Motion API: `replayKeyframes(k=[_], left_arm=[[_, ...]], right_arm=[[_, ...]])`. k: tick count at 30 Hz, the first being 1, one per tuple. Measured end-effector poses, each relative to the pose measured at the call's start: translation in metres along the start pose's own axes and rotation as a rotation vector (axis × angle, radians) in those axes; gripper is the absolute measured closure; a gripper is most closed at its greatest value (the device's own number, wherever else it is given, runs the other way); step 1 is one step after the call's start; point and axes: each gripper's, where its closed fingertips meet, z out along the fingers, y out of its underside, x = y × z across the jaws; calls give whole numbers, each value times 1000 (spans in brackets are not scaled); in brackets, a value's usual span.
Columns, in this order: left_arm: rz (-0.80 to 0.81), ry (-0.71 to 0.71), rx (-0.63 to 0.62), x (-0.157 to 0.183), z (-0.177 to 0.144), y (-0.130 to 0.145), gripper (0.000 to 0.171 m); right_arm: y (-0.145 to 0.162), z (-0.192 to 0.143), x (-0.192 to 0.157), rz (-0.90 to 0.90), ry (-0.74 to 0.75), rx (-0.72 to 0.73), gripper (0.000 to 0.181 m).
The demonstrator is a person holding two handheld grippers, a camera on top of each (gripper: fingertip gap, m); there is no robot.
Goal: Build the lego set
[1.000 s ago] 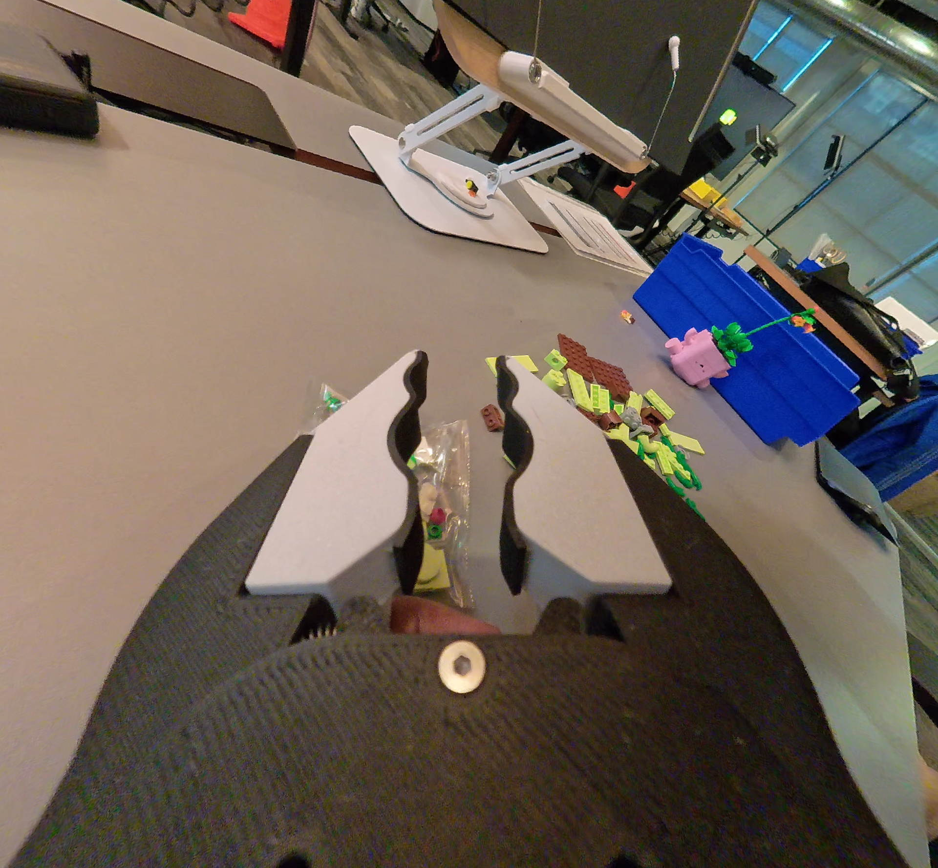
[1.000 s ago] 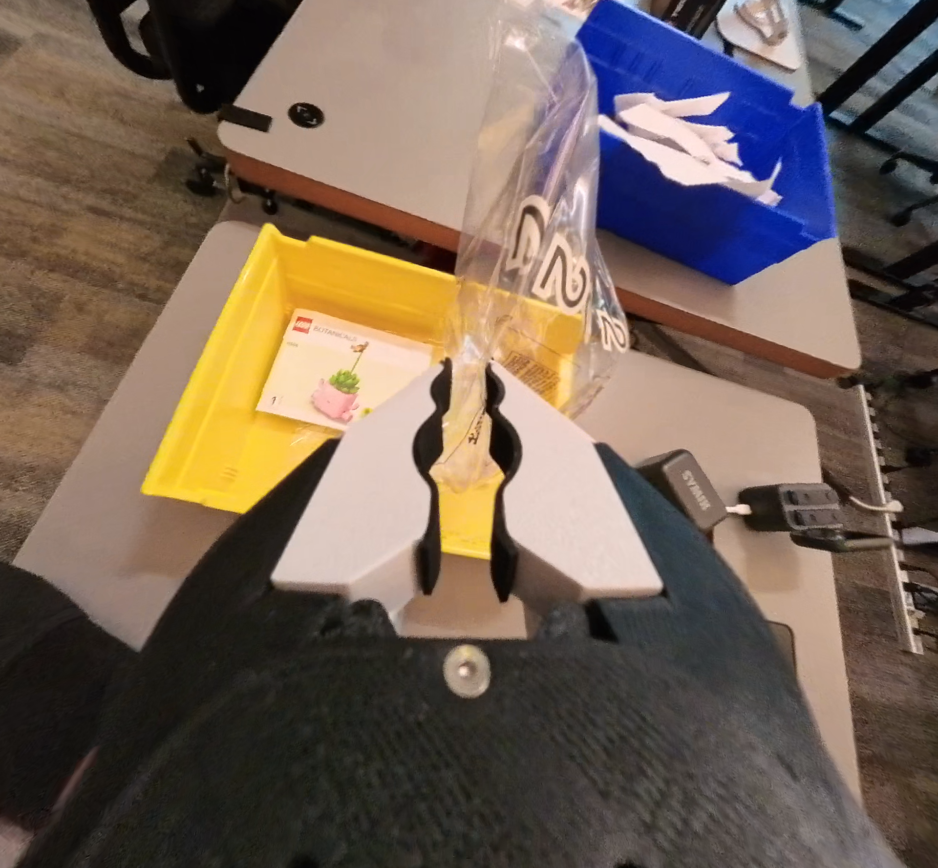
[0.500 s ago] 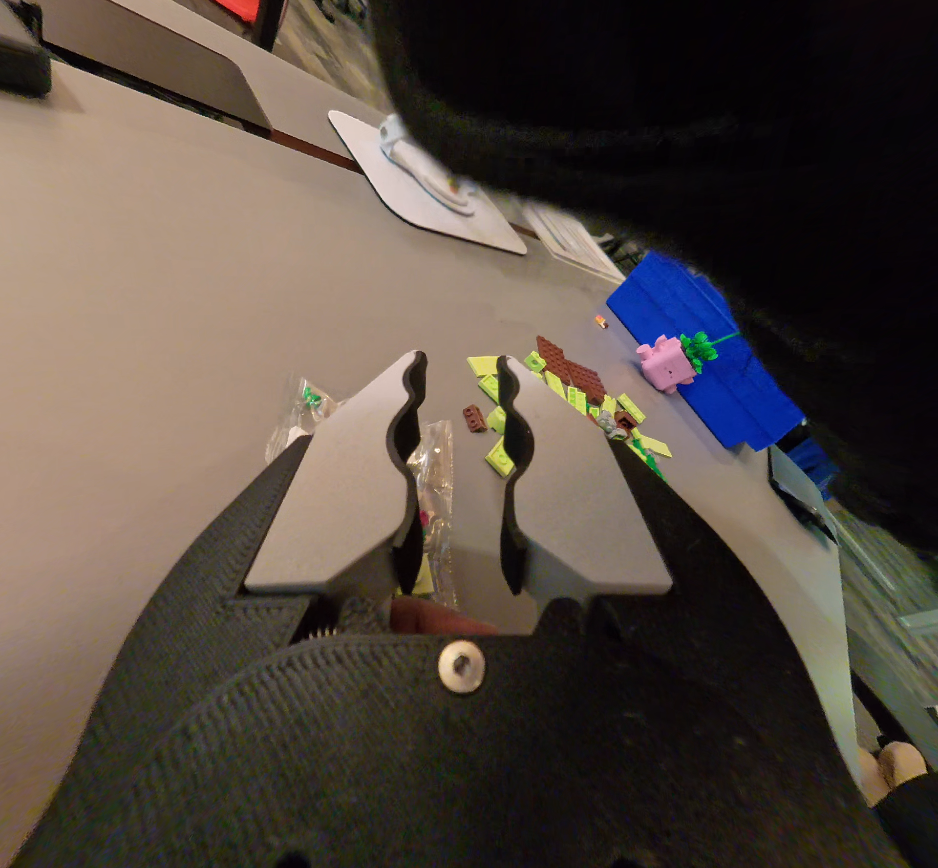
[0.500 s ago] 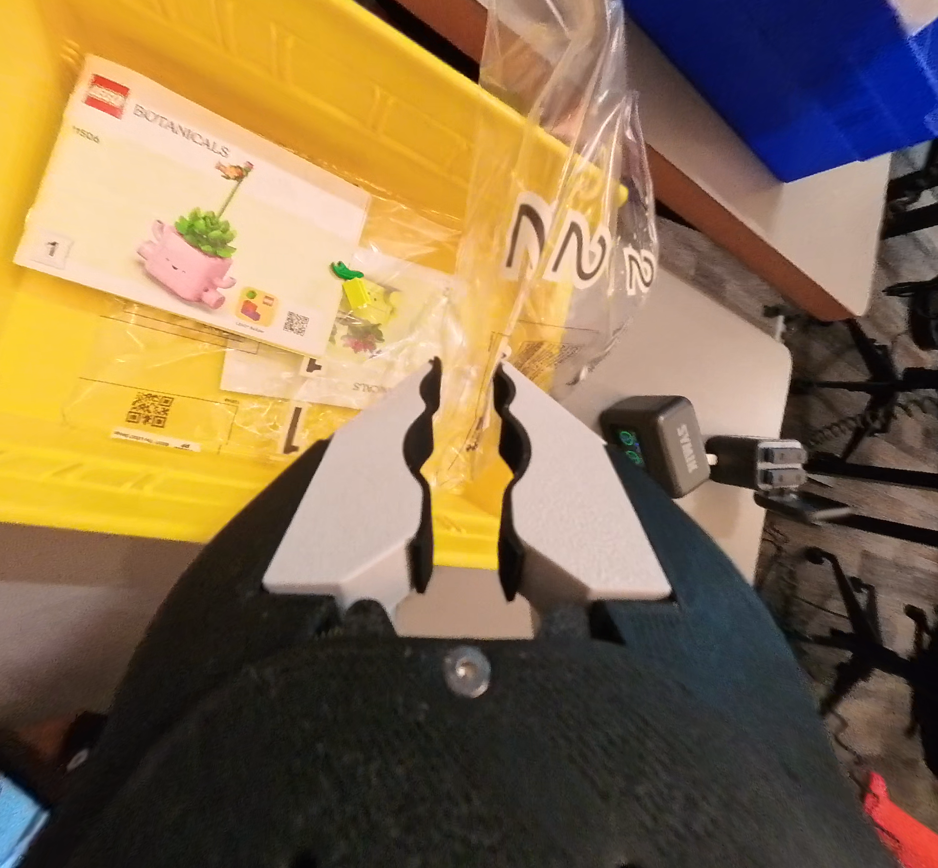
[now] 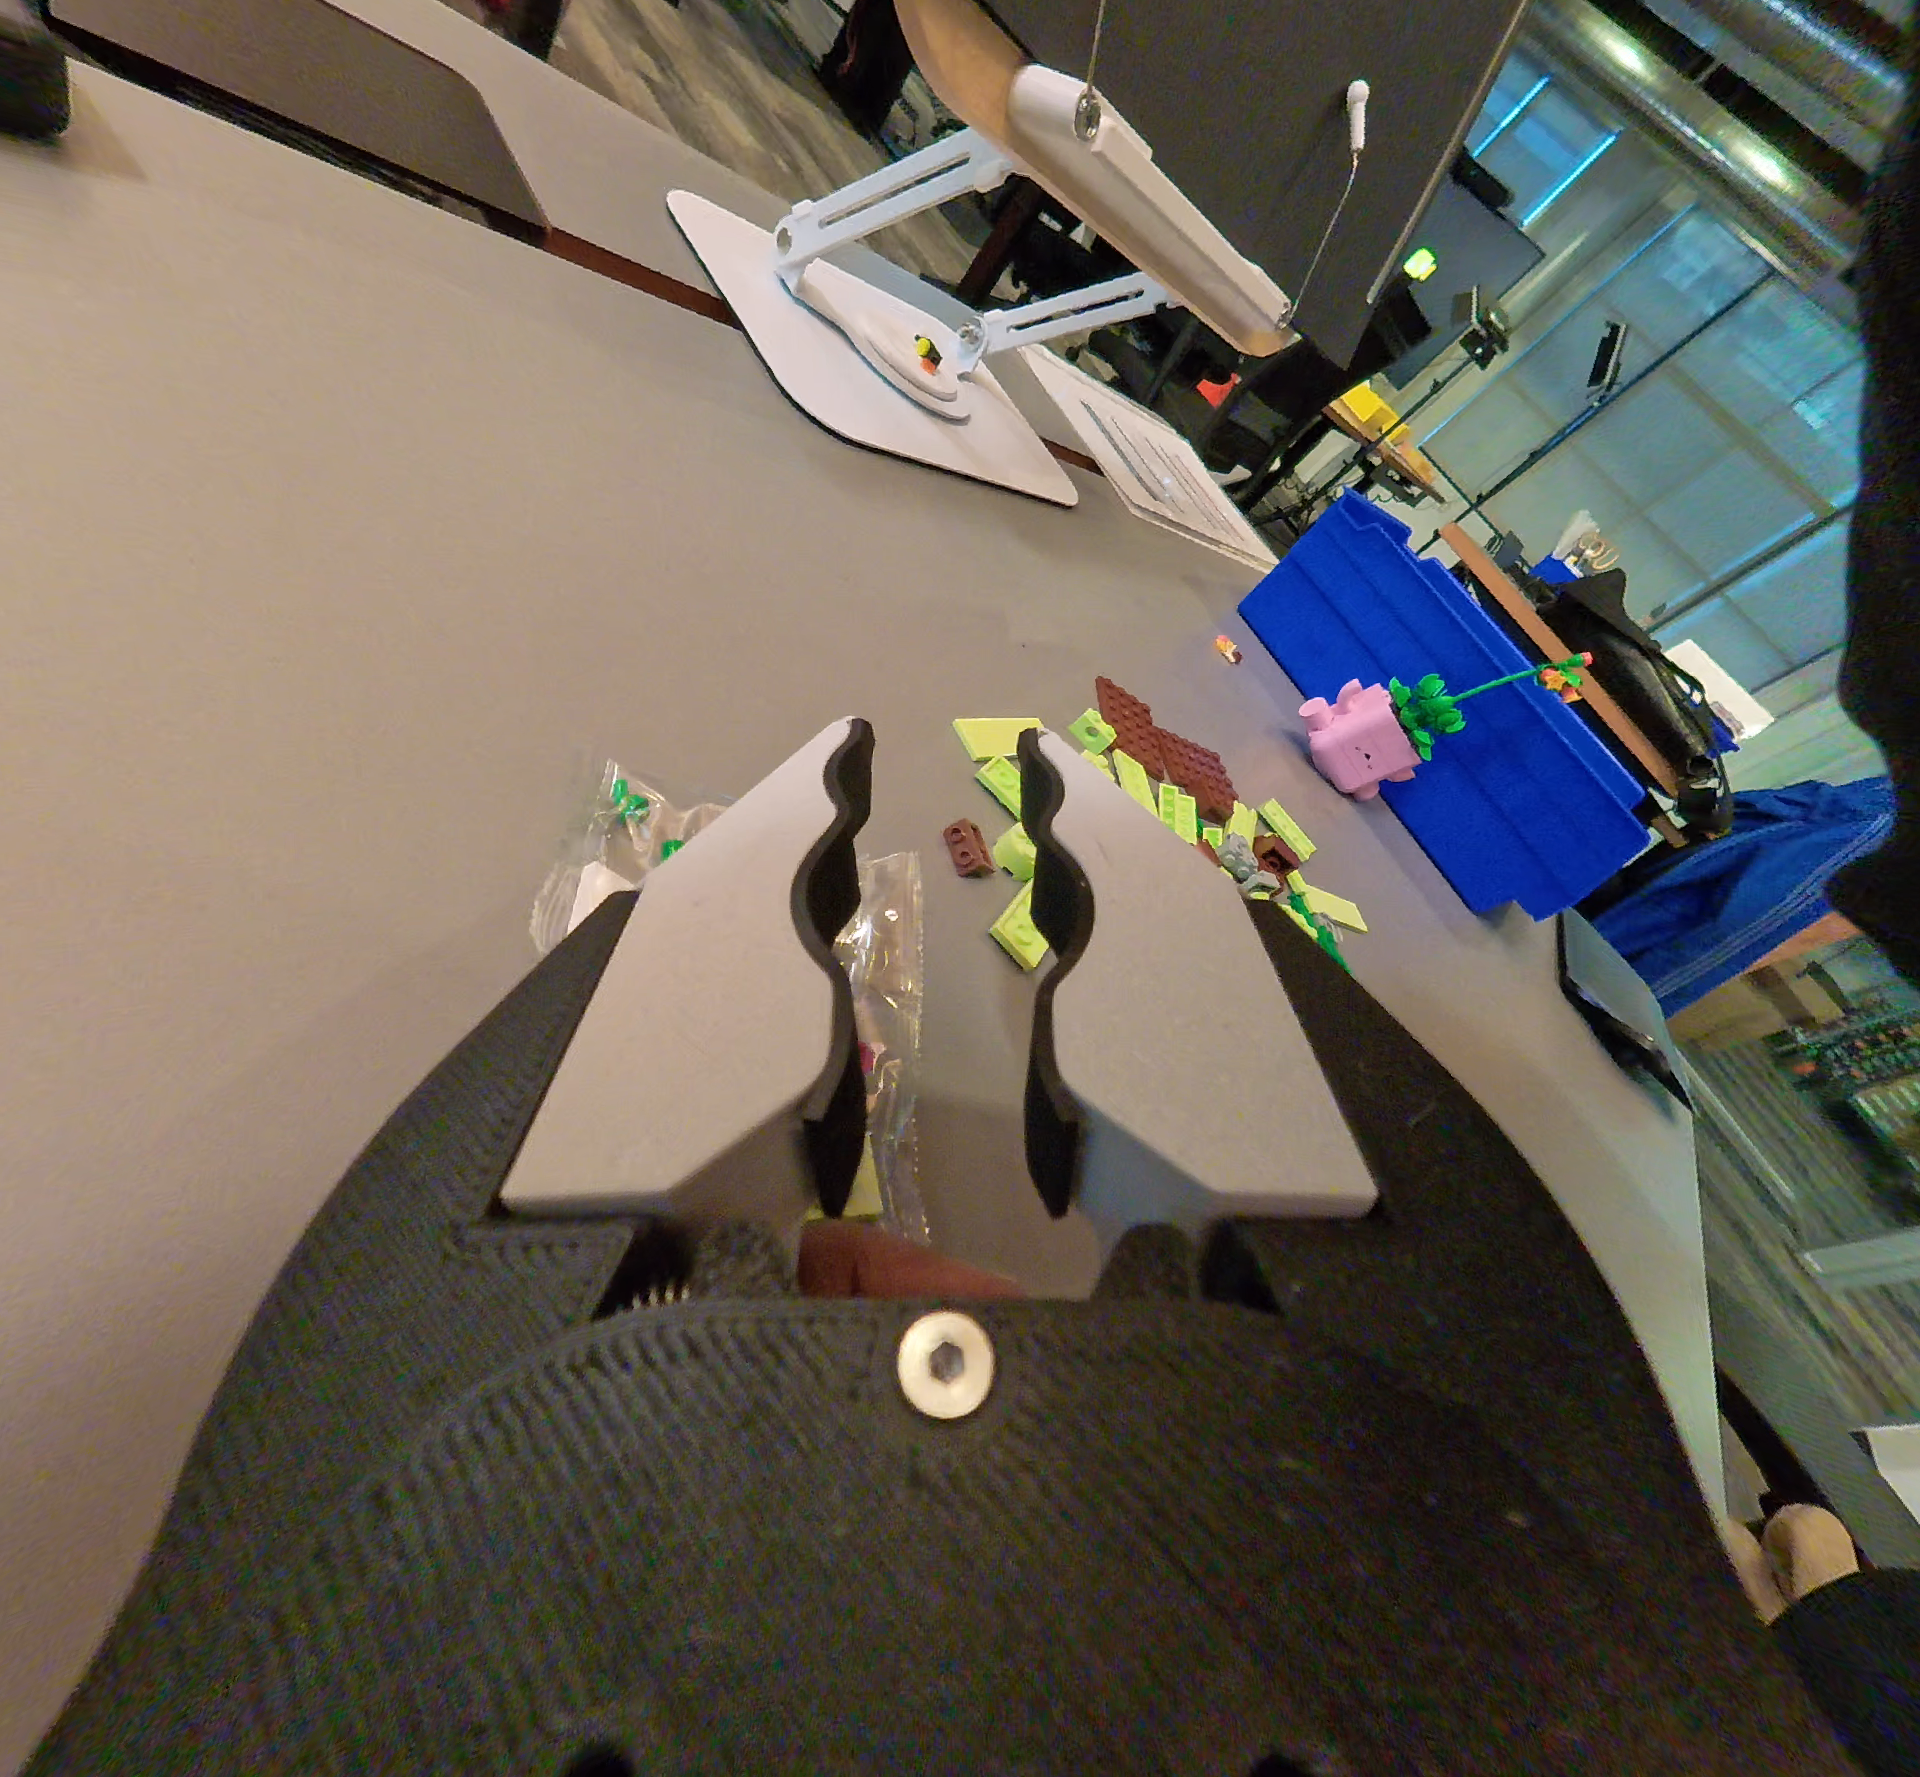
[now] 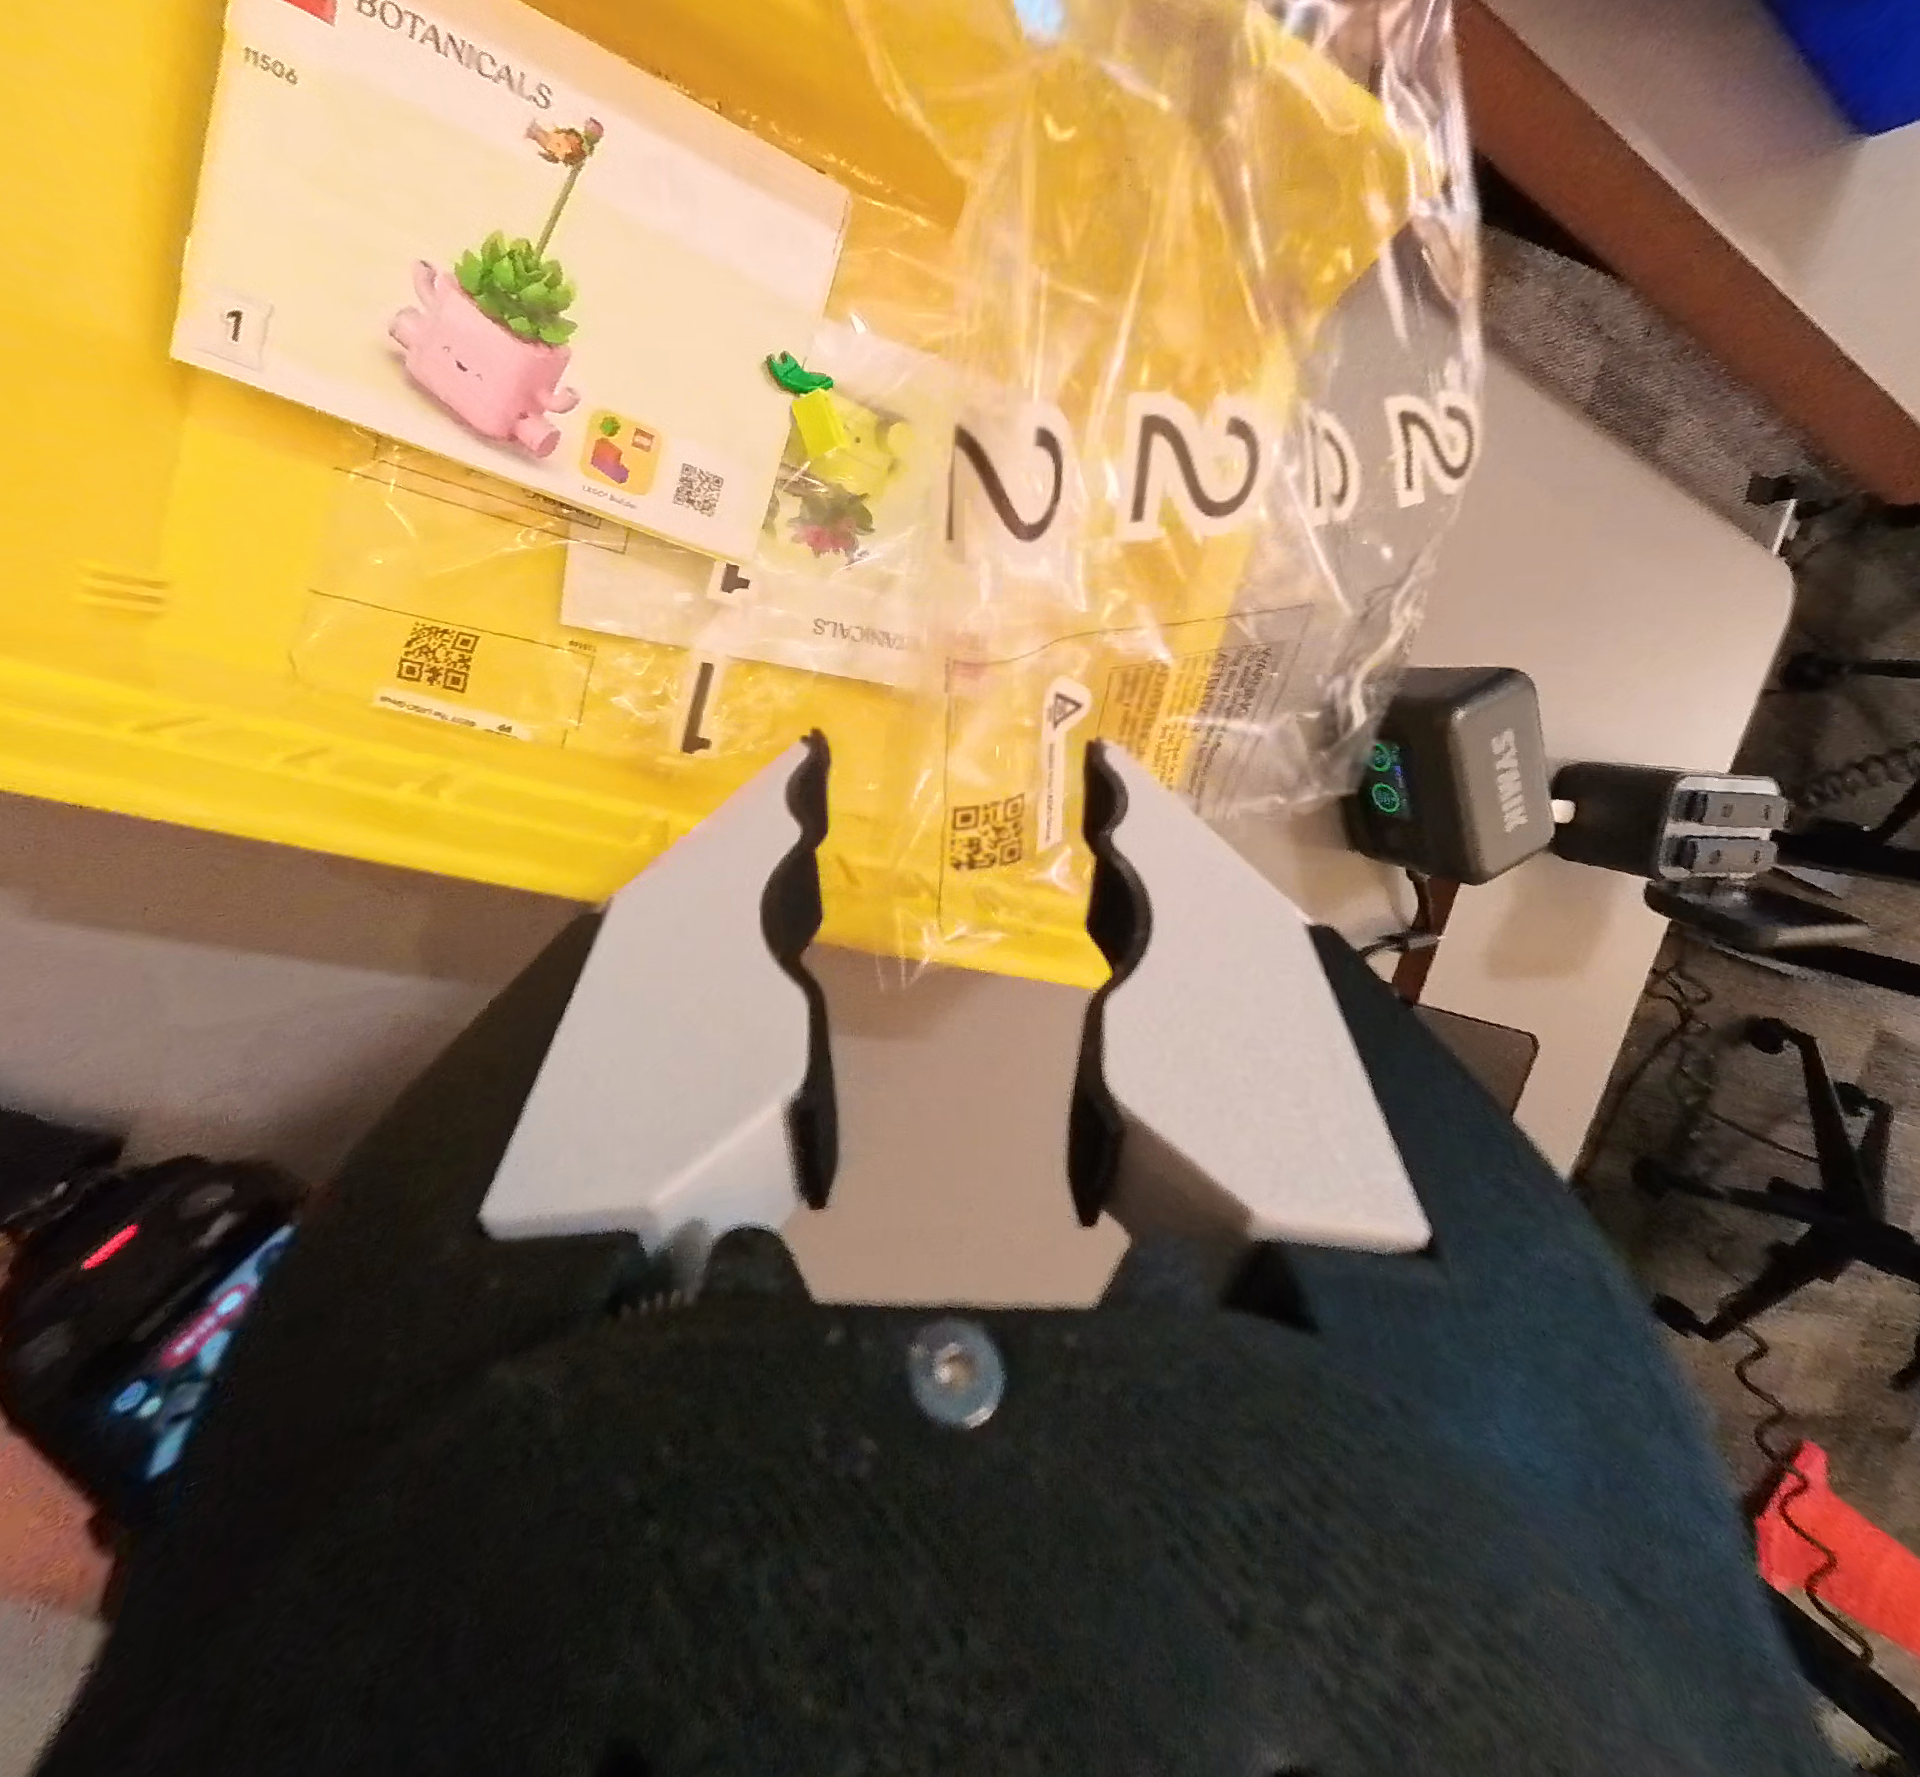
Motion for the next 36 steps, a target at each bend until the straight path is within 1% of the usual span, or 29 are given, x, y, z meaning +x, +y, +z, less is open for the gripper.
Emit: replayKeyframes(k=[2,4,7,9,10,11,13,15,18,21,24,25,26,27,30,32,34,36], left_arm=[[1,0,-2,0,1,0,145],[2,2,-5,1,1,1,145],[2,3,-6,1,1,1,145],[0,5,-7,1,2,1,145],[0,5,-9,2,2,2,145],[0,4,-11,1,2,2,145],[3,3,-14,2,2,3,145],[4,1,-16,1,2,3,145],[-2,4,-18,1,2,3,145],[-10,10,-23,1,3,3,144],[-44,37,-16,4,3,2,144],[-59,48,-11,5,3,1,144],[-70,54,-8,5,3,1,144],[-78,56,-7,4,2,1,144],[-86,54,-17,3,3,2,144],[-91,52,-22,2,3,3,144],[-104,54,-27,2,3,4,144],[-116,48,-37,-1,3,6,143]], right_arm=[[-9,-8,-4,10,-13,37,130],[-27,-19,-14,25,-55,104,130],[-58,-34,-39,-3,-164,225,144],[-73,-32,-62,-82,-264,269,156],[-75,-24,-68,-144,-288,251,162],[-71,-8,-66,-204,-274,197,162],[-59,28,-50,-285,-231,41,160],[-52,57,-42,-323,-265,-62,155],[-47,88,-42,-347,-339,-151,153],[-45,109,-41,-384,-349,-211,152],[-49,120,-44,-382,-377,-211,155],[-48,122,-45,-382,-384,-220,160],[-46,125,-45,-388,-383,-233,168],[-44,127,-45,-396,-383,-243,172],[-45,125,-40,-401,-355,-227,174],[-51,113,-37,-374,-350,-177,174],[-55,90,-33,-334,-347,-130,174],[-51,56,-25,-300,-314,-99,174]])
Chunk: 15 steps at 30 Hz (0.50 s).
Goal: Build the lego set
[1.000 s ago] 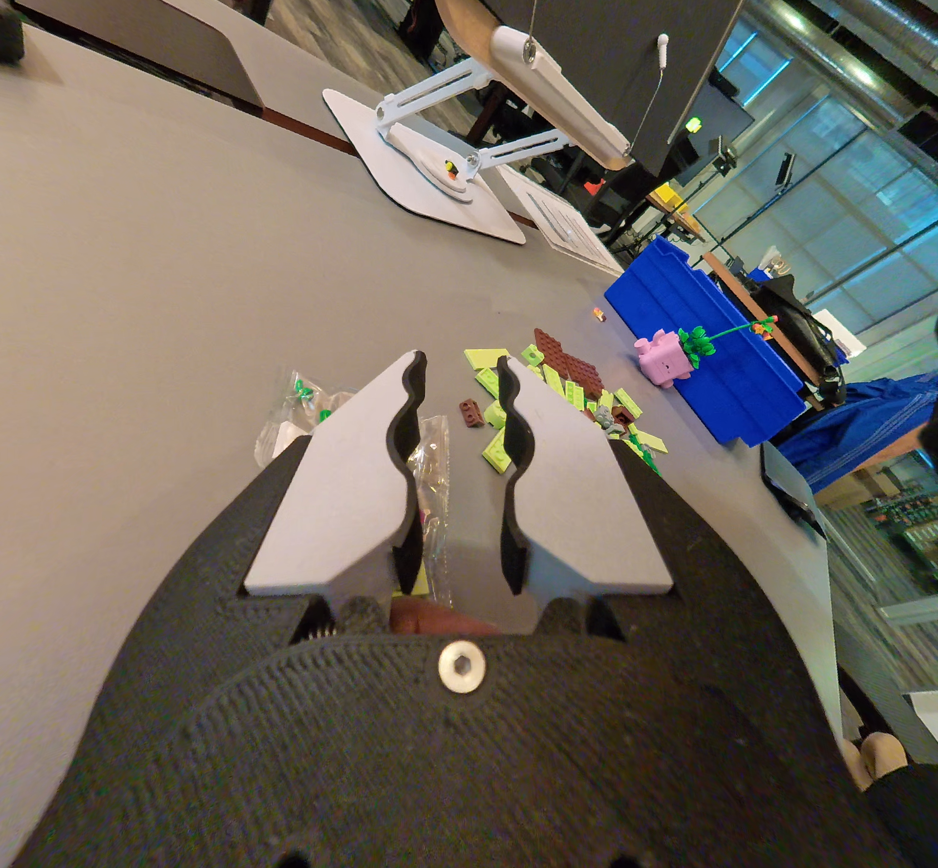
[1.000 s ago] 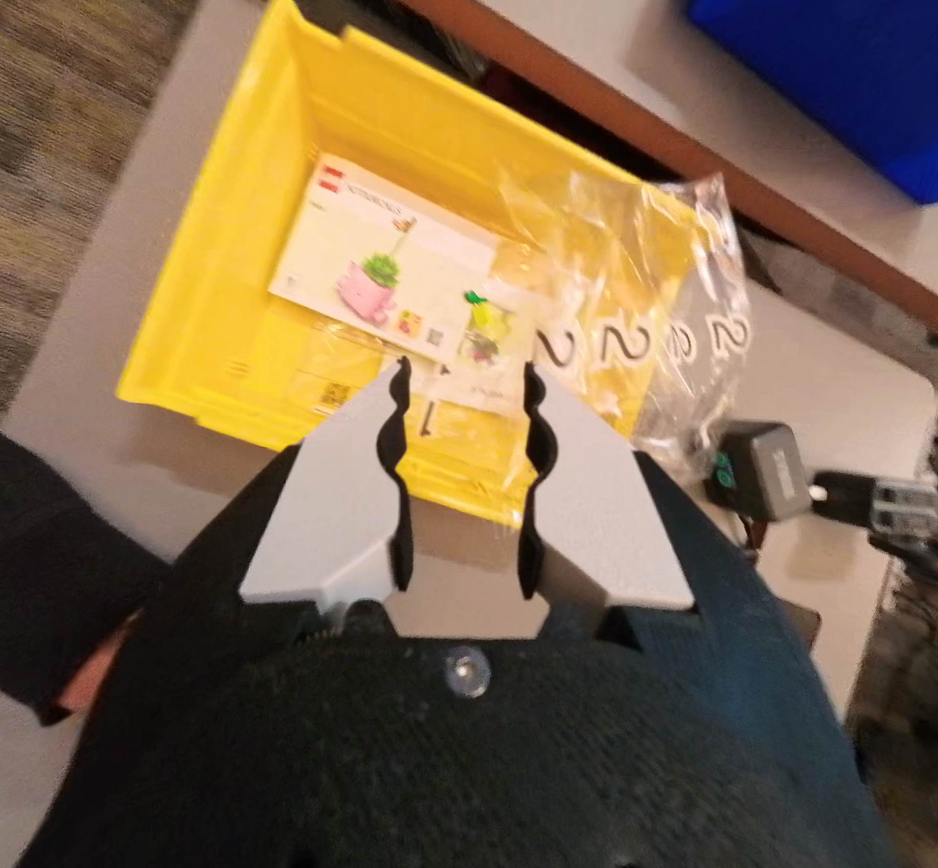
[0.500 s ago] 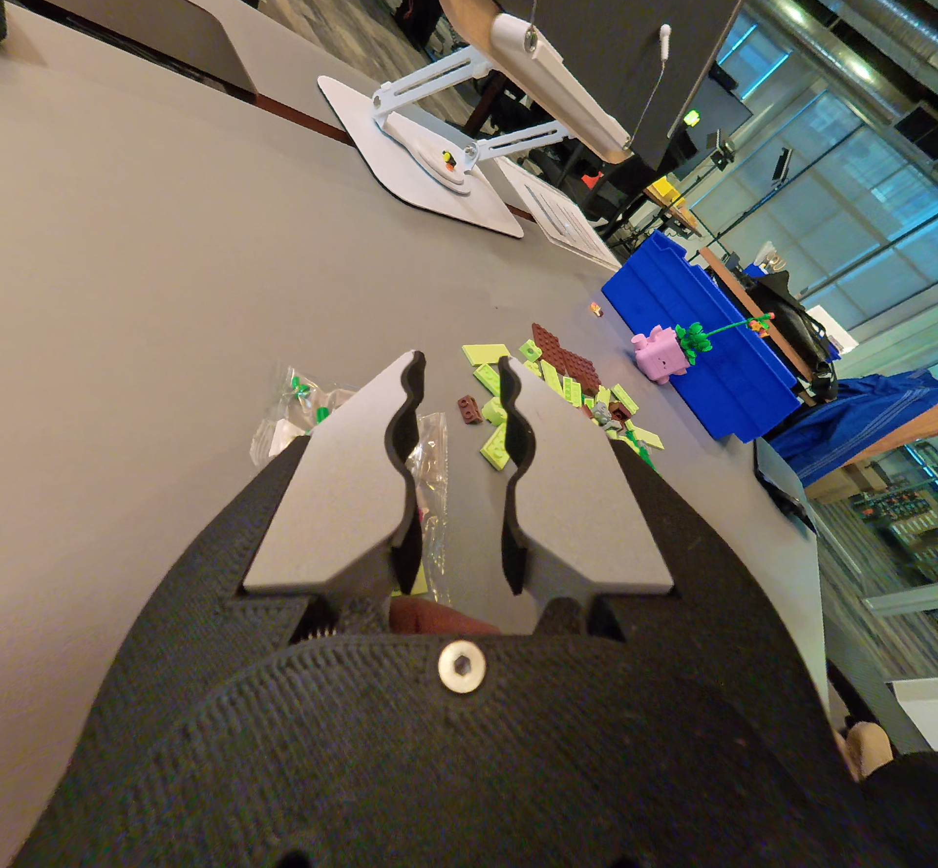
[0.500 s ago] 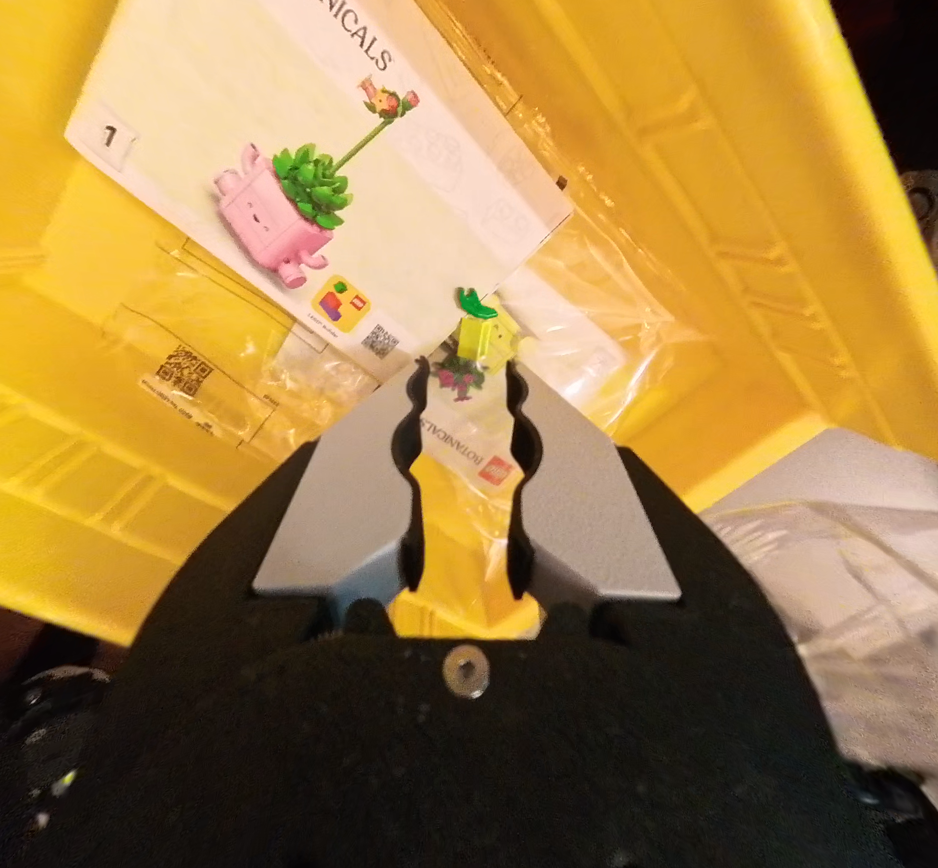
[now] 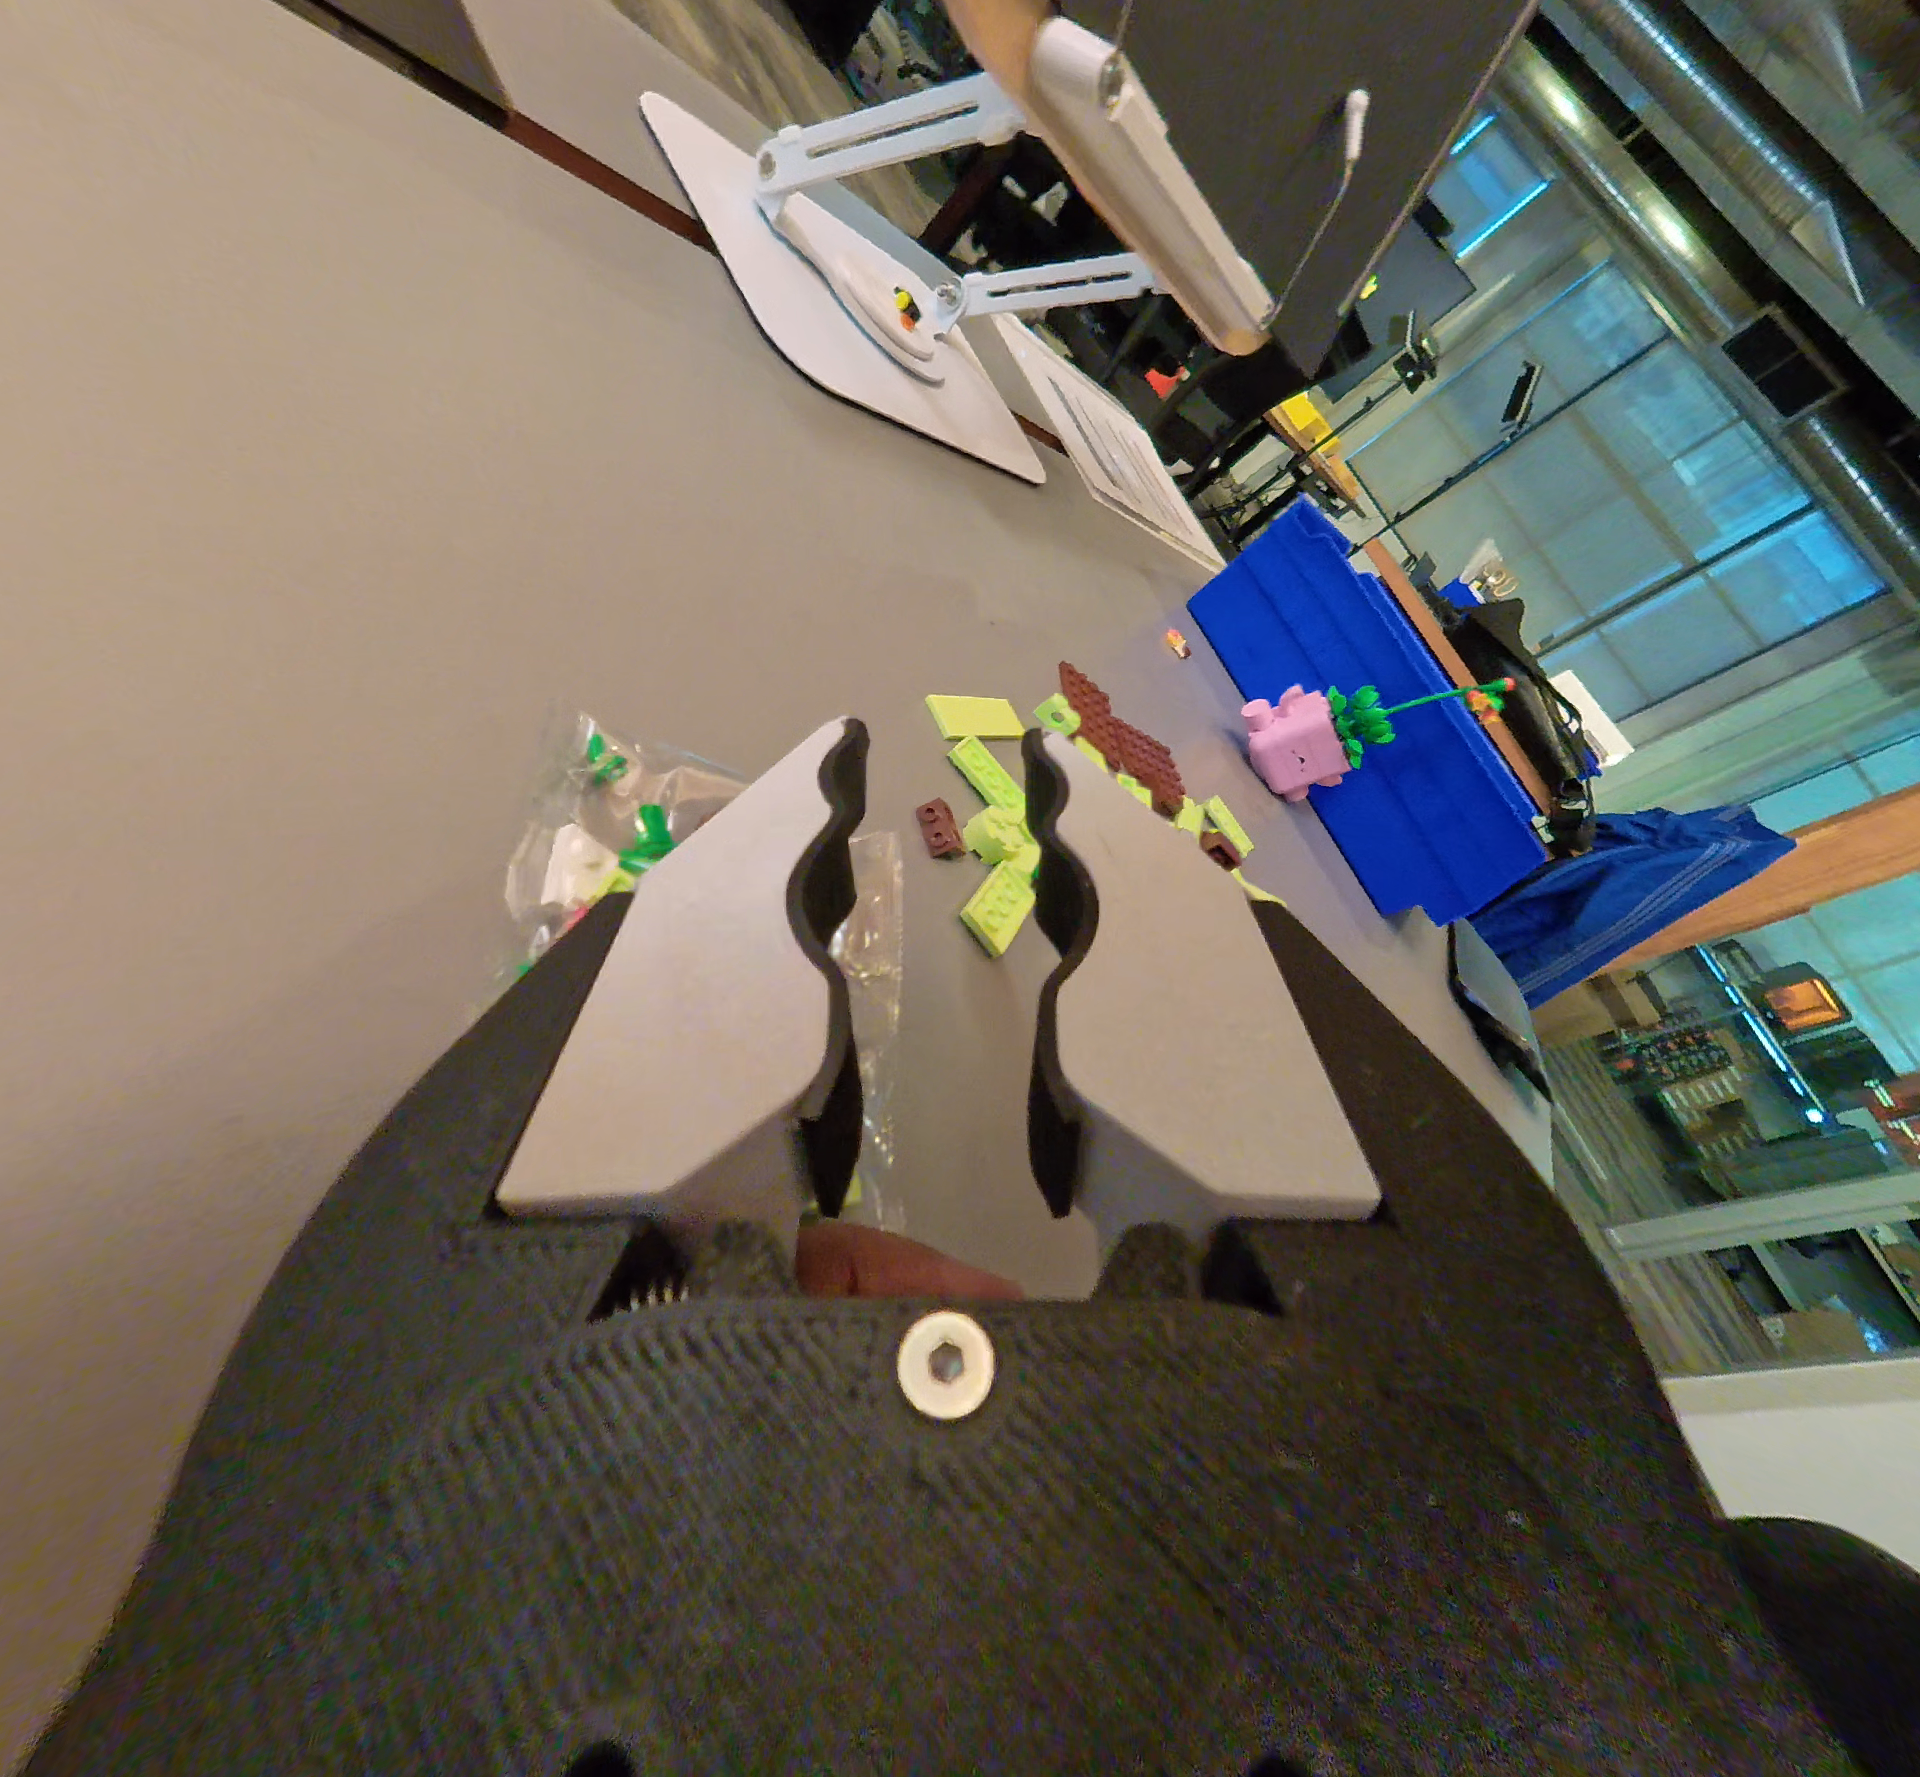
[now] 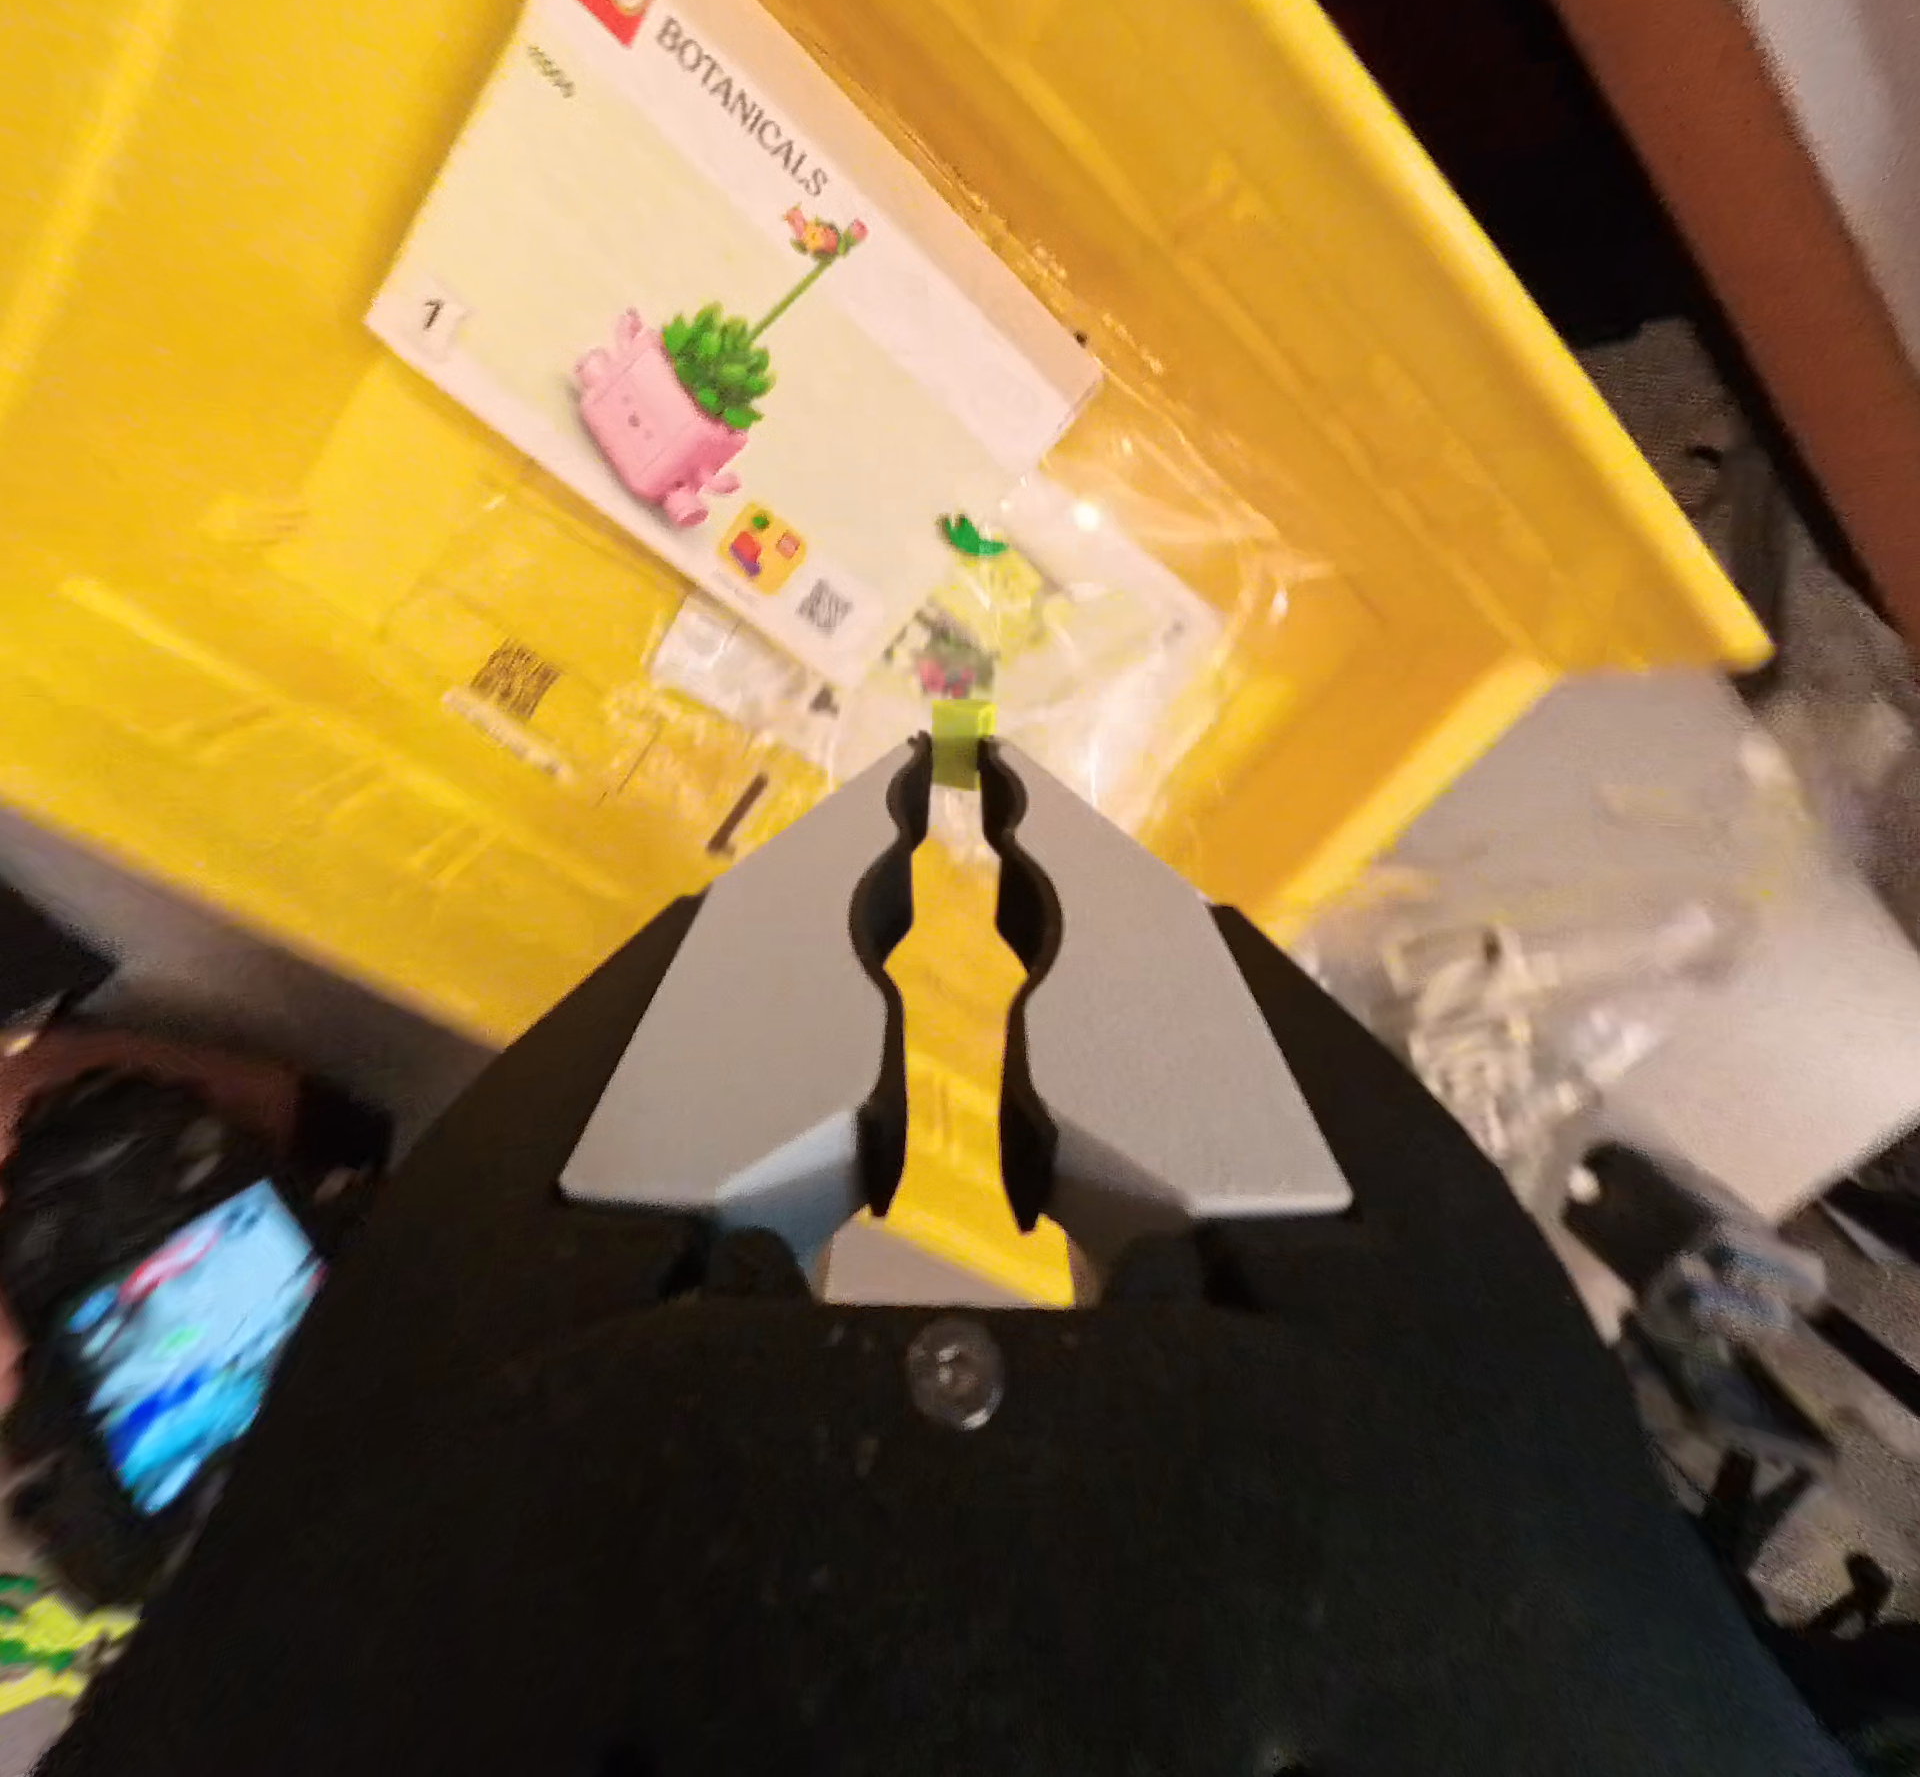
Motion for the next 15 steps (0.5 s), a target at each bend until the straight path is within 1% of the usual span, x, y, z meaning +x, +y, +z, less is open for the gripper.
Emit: replayKeyframes(k=[3,5,7,9,10,12,14,15], left_arm=[[-39,-7,4,-6,-2,-1,144],[-57,2,17,-6,-3,-3,144],[-53,6,33,-5,-4,-5,144],[-37,8,44,-4,-4,-6,144],[-28,8,48,-2,-4,-7,144],[-9,10,54,0,-3,-7,144],[15,7,60,2,-3,-7,144],[28,7,64,3,-3,-7,144]], right_arm=[[28,-67,-11,82,104,75,174],[61,-111,-24,179,187,124,174],[107,-146,-42,295,292,141,174],[170,-167,-67,444,396,92,174],[205,-170,-85,522,427,49,174],[274,-160,-131,694,424,-38,174],[333,-132,-184,872,354,-96,174],[356,-117,-208,945,322,-114,174]])
